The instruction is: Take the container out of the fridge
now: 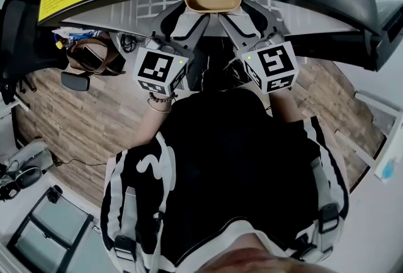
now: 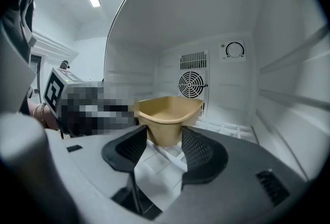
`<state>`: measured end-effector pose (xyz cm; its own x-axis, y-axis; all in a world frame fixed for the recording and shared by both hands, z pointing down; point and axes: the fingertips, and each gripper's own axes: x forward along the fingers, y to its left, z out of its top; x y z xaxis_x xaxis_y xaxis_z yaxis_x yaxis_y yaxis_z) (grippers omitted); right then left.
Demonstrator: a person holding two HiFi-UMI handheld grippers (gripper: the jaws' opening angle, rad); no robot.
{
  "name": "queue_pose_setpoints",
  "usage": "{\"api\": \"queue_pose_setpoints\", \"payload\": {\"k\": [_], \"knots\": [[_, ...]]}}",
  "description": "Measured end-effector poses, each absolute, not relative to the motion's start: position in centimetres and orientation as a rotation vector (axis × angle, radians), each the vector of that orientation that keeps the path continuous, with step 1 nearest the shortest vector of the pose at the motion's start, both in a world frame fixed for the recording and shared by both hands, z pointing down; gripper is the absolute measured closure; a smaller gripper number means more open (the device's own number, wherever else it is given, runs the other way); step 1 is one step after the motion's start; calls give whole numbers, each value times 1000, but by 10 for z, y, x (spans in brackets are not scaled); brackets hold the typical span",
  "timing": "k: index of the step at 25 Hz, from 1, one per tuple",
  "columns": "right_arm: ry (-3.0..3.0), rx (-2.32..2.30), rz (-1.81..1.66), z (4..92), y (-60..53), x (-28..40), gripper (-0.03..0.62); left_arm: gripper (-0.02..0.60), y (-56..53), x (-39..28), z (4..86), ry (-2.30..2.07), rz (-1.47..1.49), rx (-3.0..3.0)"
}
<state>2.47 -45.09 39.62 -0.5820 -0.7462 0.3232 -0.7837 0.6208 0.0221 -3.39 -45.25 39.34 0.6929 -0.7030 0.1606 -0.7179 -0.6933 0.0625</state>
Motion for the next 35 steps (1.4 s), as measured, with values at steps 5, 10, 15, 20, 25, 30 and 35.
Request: {"api": "queue_pose_setpoints", "payload": {"k": [5,10,15,20,25,30,35], "knots": [[-2553,1260,179,397,-450,26,379,376,-453,-33,392,-1179,189,2775],[-2560,1272,167,397,-449,27,379,376,-452,-32,392,-1188,188,2771],[-2567,1277,168,395,-447,29,379,376,-449,-31,391,-1180,191,2779],[-2578,1284,170,392,-444,31,379,376,-446,-28,388,-1171,166,2807],[-2582,1294,168,390,-439,30,379,376,-442,-30,387,-1165,148,2805],[-2585,1305,161,387,-434,31,379,376,-439,-29,381,-1172,150,2807],[-2593,1308,147,382,-426,30,379,376,-430,-30,378,-1166,136,2822]]}}
